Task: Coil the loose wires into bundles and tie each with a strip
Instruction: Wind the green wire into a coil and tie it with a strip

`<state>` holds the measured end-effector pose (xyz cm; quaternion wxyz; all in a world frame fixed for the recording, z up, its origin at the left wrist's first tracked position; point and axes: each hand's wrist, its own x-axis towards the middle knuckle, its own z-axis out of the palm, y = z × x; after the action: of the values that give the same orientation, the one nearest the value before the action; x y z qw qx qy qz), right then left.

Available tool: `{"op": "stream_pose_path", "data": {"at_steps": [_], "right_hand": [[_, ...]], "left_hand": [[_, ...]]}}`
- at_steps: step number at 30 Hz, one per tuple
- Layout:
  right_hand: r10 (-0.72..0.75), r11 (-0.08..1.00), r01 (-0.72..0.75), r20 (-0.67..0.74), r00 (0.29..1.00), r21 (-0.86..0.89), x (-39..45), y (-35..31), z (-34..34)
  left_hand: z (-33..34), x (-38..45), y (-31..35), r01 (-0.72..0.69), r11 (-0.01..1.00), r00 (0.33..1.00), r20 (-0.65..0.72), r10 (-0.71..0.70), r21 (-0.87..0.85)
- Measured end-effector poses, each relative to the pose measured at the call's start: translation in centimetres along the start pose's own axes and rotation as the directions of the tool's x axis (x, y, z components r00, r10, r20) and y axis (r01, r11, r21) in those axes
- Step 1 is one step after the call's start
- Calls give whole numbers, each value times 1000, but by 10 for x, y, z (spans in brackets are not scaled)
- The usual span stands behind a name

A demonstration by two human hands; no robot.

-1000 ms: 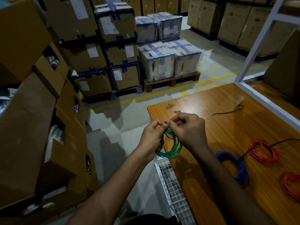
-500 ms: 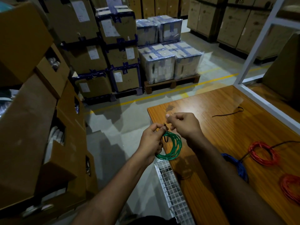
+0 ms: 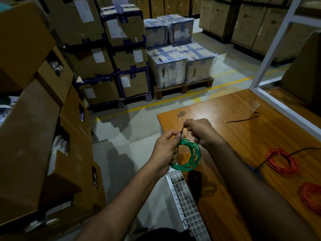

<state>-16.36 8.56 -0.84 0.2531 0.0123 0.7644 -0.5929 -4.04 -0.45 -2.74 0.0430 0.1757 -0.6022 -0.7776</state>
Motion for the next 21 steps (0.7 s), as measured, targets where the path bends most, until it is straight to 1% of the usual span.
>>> {"op": "stream_pose_path", "data": {"at_steps": [1, 3, 4, 6, 8, 10, 12, 13, 17, 19, 21], "right_hand": [[17, 998, -11, 99, 995, -55, -2, 1, -3], [52, 989, -9, 290, 956, -146, -10, 1, -7], [39, 987, 18, 344, 938, -162, -14, 1, -8], [-32, 984, 95, 371, 928, -153, -18, -1, -9], [-116, 984, 156, 353, 928, -87, -16, -2, -9], [-204, 976, 217, 257, 945, -21, -9, 0, -5], [-233, 972, 235, 149, 961, -1, 0, 4, -1], [-237, 972, 236, 130, 963, 21, 3, 7, 1], [-242, 961, 213, 168, 955, 175, 0, 9, 7], [-233, 962, 211, 119, 965, 173, 0, 3, 8], [-258, 963, 252, 54, 965, 99, 4, 1, 8]], "left_hand": [[-1, 0, 0, -3, 1000, 1000, 1, 3, -15], [-2, 1, 1, -7, 999, 1000, 0, 7, -38], [-3, 1, 1, -8, 999, 1000, -1, 8, -46], [-3, 1, 1, -7, 998, 1000, -1, 7, -58], [-2, 0, 0, 2, 998, 1000, 2, -2, -66], [1, 0, -2, 29, 995, 1000, 5, -29, -95], [2, 0, -2, 63, 988, 998, 3, -63, -143], [1, 1, -2, 72, 985, 997, 3, -72, -157], [3, -1, -5, 89, 985, 996, -3, -91, -147], [6, -5, -7, 97, 981, 995, 2, -98, -165], [7, -6, -4, 95, 973, 995, 29, -91, -209]]}}
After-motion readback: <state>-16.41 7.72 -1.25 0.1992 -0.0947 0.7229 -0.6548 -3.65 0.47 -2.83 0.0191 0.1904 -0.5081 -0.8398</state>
